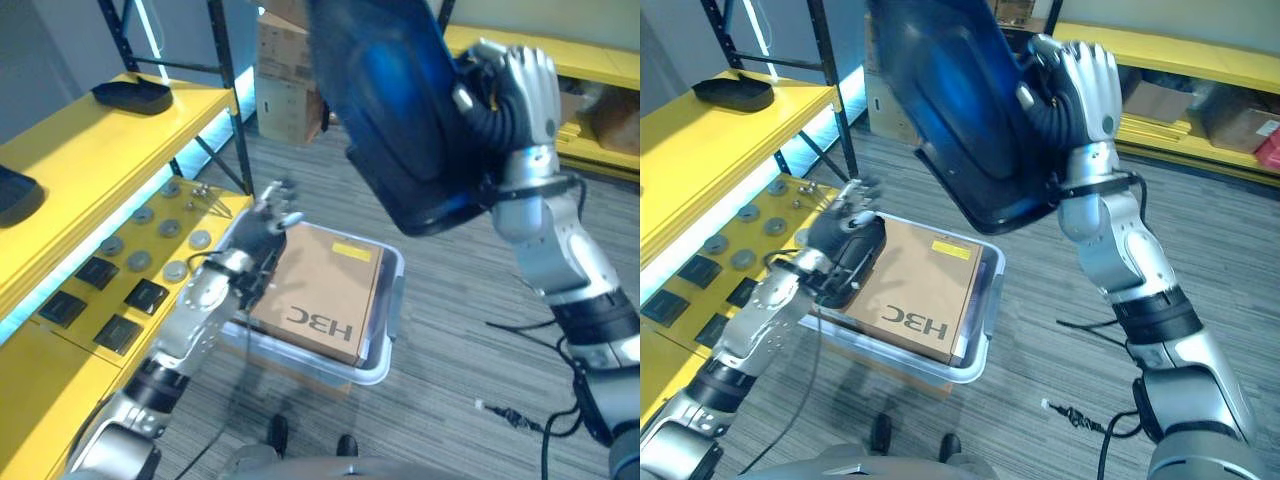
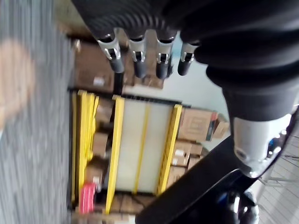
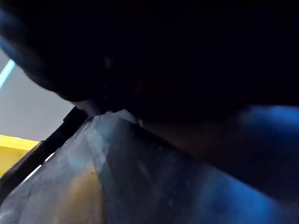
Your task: Move parts from the plastic box to the shelf.
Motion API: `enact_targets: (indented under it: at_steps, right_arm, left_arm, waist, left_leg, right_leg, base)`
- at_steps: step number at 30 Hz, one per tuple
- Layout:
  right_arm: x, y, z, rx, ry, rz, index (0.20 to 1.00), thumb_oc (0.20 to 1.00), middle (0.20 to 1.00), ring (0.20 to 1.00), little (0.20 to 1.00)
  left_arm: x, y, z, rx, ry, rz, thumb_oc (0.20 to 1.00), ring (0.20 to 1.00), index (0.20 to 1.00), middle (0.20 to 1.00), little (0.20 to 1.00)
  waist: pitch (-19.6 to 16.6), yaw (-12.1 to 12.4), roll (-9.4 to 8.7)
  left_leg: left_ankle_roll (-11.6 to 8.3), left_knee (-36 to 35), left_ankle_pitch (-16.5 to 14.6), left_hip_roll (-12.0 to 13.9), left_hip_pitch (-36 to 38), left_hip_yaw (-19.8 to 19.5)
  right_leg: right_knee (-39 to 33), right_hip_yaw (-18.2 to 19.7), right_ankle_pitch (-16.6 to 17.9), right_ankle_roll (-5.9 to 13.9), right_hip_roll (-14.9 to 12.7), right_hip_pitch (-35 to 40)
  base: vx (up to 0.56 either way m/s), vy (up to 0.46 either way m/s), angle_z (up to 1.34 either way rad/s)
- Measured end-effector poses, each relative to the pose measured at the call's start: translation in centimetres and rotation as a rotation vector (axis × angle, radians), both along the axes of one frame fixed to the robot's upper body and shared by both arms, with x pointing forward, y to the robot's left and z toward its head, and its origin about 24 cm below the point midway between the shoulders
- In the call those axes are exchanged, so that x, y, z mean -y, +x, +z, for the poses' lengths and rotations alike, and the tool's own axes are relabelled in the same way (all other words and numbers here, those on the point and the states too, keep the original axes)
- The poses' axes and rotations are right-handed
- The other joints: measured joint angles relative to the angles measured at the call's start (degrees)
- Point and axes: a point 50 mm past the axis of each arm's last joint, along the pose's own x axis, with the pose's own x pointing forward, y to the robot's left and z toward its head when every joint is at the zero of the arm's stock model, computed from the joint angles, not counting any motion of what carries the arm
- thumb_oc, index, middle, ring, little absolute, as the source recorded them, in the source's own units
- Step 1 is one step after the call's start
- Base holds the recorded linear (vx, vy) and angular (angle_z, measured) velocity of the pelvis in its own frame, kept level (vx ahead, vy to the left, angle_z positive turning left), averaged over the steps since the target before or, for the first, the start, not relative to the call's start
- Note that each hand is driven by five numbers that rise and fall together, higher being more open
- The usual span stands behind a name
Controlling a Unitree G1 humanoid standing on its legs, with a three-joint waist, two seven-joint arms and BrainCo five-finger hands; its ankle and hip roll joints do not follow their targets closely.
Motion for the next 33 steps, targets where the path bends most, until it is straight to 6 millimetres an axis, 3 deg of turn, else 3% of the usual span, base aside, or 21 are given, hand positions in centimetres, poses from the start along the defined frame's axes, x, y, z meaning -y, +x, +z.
enact_targets:
  at_steps: [12,18,33]
  right_arm:
    - [-3.6,0.5,-2.2,-0.033,-0.034,0.12,0.2,0.2,0.2,0.2,0.2]
    - [-4.6,0.7,-3.5,-0.08,-0.052,0.159,0.2,0.2,0.2,0.2,0.2]
    - [-6.7,1.3,-5.4,-0.3,0.124,0.329,0.2,0.2,0.2,0.2,0.2]
  left_arm:
    - [1.4,0.0,0.7,-0.148,-0.201,-0.158,1.0,1.0,1.0,1.0,1.0]
    - [1.4,0.0,0.7,-0.142,-0.202,-0.154,1.0,1.0,1.0,1.0,1.0]
    - [0.4,0.4,1.1,-0.071,-0.193,0.069,1.0,1.0,1.0,1.0,1.0]
  waist:
    - [-0.45,-0.67,0.42]
    - [-0.47,-0.44,0.43]
    - [-0.5,0.13,0.41]
  left_leg:
    - [-0.06,-0.03,-1.02,-0.03,1.13,0.06]
    - [0.15,-0.01,-1.12,-0.08,1.21,0.06]
    - [0.15,0.0,-0.74,-0.13,1.26,0.03]
  right_leg:
    - [-0.01,0.11,-0.54,0.04,-0.03,1.18]
    - [0.0,0.11,-0.49,0.01,-0.08,1.28]
    - [0.0,0.02,-0.53,0.06,-0.09,1.34]
  base:
    - [0.0,0.001,0.0]
    - [0.0,0.0,0.0]
    - [-0.01,0.0,0.0]
